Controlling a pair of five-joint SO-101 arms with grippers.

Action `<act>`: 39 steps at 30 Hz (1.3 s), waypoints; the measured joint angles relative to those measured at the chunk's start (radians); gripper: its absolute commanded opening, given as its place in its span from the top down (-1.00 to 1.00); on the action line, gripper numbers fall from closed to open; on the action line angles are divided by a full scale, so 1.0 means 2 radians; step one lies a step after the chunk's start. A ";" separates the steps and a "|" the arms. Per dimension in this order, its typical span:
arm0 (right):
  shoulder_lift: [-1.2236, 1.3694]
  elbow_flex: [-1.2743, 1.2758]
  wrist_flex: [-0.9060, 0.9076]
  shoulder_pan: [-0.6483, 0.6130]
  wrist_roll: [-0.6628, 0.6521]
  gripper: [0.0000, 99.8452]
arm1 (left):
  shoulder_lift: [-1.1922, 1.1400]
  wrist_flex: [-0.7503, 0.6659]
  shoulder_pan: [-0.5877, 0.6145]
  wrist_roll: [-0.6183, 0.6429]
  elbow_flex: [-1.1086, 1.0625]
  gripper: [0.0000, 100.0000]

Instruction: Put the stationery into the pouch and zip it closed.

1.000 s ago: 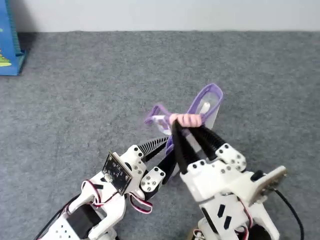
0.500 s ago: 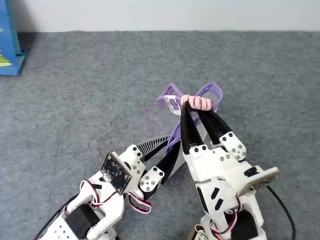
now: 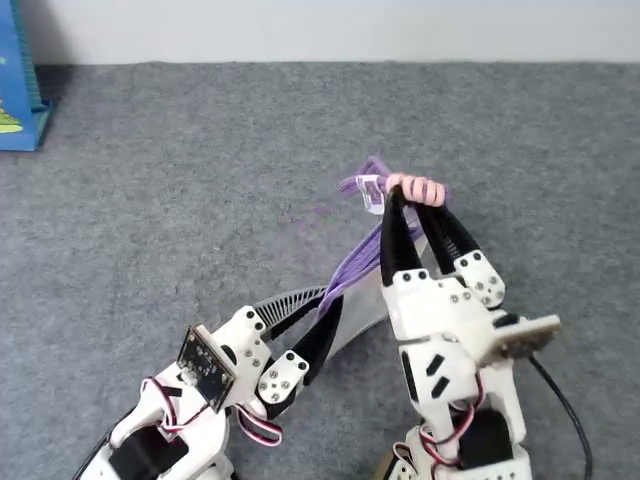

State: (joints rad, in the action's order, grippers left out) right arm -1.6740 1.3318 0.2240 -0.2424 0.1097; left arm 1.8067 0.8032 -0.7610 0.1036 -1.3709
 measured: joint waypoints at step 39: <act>0.195 -0.002 -0.113 0.112 0.016 0.98 | 0.000 0.016 0.036 0.000 -0.002 0.90</act>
State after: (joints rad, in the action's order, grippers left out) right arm -1.2843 1.3288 -0.0015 -0.0184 0.1419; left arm 1.8067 0.8355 -0.6889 0.1036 -1.3740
